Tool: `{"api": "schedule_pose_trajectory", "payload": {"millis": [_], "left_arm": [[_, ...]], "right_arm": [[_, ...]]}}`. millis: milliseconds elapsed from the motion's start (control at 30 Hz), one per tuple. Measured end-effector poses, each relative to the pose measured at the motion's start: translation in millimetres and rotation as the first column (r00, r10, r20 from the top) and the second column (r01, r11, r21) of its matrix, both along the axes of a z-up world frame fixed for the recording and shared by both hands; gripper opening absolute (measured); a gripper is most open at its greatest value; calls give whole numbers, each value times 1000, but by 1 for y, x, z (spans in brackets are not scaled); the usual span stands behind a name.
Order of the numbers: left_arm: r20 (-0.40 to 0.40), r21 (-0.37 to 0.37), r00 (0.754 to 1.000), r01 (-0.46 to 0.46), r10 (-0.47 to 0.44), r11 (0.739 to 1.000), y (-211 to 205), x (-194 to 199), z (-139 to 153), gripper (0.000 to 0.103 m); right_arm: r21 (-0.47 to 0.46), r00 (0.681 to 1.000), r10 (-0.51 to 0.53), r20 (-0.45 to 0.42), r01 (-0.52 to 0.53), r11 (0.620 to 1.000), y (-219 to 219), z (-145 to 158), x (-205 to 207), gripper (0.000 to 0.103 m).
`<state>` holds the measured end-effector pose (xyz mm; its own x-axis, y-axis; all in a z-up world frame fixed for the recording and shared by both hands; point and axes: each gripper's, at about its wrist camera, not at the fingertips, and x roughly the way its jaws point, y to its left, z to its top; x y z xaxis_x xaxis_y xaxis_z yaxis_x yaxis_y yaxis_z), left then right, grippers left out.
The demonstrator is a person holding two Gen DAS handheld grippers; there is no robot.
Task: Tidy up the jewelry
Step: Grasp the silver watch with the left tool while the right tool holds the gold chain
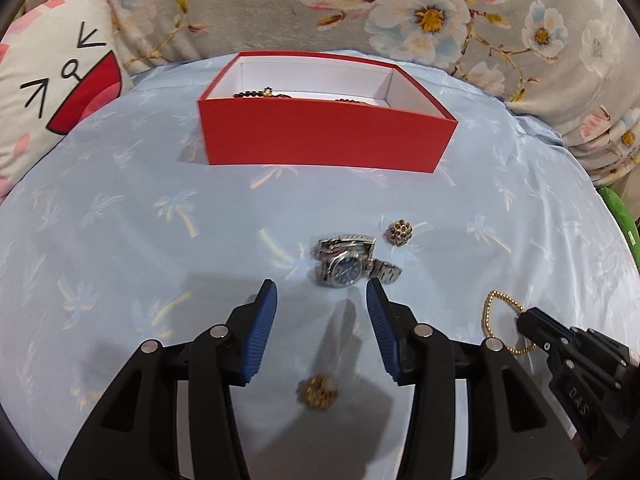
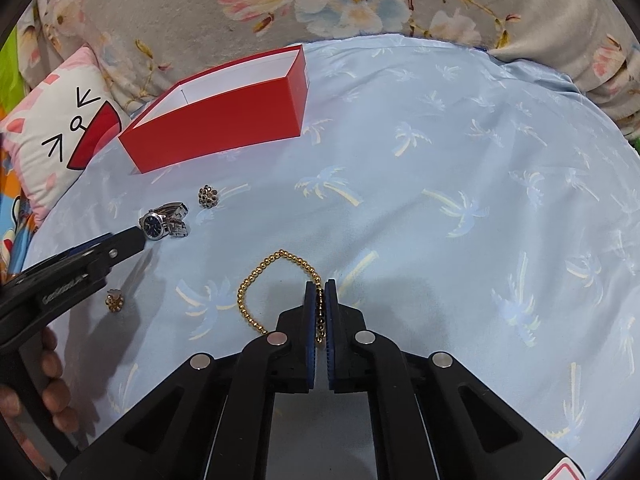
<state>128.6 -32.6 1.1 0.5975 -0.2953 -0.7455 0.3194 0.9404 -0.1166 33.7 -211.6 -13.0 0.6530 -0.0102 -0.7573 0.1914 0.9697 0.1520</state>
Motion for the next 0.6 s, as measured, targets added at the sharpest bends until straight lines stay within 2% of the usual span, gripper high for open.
{"api": "schedule_pose_trajectory", "payload": {"millis": [367,433,600], "left_arm": [[-1,16,998,70,-70,997,-17,20,-8,43],[1,14,997,80,-80,997,-20,21,-8,39],[-5,-2,996,94,-94,996,-22,21,-8,20]], "right_arm": [[29,1000,1,5,-1,1000,-3,0,0,4],[33,1000,0,5,-1,999,-4,0,0,4],[37,1000,1,6,-1,999,-4,0,1,4]]}}
